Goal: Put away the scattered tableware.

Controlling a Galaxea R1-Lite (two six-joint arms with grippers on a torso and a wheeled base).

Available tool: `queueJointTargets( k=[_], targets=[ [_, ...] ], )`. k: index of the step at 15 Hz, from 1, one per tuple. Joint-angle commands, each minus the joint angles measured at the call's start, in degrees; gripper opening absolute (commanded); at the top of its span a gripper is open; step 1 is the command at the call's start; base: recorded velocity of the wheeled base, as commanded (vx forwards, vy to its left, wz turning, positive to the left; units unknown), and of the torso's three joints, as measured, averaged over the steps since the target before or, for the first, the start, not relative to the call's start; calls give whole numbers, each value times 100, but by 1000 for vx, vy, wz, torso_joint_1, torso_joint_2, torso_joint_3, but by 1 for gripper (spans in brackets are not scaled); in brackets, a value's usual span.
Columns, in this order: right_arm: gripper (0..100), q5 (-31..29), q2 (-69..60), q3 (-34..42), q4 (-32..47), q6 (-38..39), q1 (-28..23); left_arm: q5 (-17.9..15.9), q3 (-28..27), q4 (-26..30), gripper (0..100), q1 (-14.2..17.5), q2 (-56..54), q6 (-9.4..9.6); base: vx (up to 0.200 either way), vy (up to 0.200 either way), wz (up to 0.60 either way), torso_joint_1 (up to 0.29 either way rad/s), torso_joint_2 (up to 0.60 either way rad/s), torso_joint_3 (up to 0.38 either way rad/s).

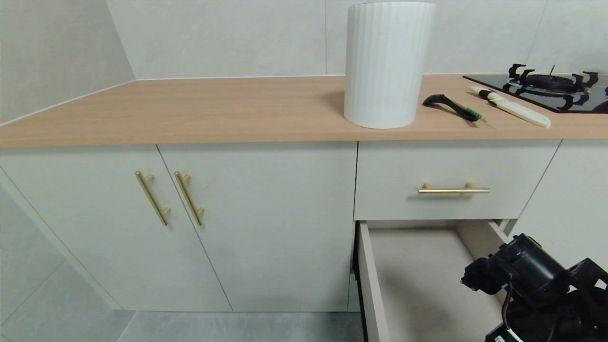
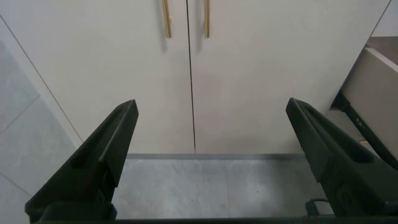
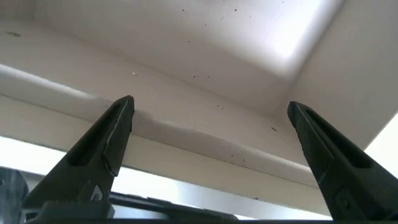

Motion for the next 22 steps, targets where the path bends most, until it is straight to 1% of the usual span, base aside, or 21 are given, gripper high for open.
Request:
queueJointTargets(
  k=[1, 3, 4, 6, 7, 9, 12, 17, 22],
  targets=[
    [100, 1, -63, -3, 155, -101, 43, 4, 0, -1, 100, -2, 7, -1, 0, 0, 0, 0, 0, 0],
    [100, 1, -72, -170, 138, -40, 16, 4, 0, -1, 100, 6, 7, -1, 0, 0, 0, 0, 0, 0],
    [100, 10, -90, -311, 94, 110, -10, 4, 0, -1, 100, -2, 7, -1, 0, 0, 0, 0, 0, 0],
    [100, 1, -151, -574, -117, 769, -133, 4, 0, -1, 100, 6, 7, -1, 0, 0, 0, 0, 0, 0],
    [100, 18, -248, -654, -328, 945, -265, 4, 0, -1, 100, 6, 7, -1, 0, 0, 0, 0, 0, 0],
    [100, 45, -450, -689, -724, 971, -467, 4, 0, -1, 100, 6, 7, -1, 0, 0, 0, 0, 0, 0],
    [100, 18, -626, -662, -1163, 971, -599, 4, 0, -1, 100, 6, 7, -1, 0, 0, 0, 0, 0, 0],
    [100, 1, -784, -662, -1216, 971, -599, 4, 0, -1, 100, -2, 7, -1, 0, 0, 0, 0, 0, 0],
    [100, 1, -863, -645, -1286, 971, -599, 4, 0, -1, 100, -2, 7, -1, 0, 0, 0, 84, -273, -258]
  ],
)
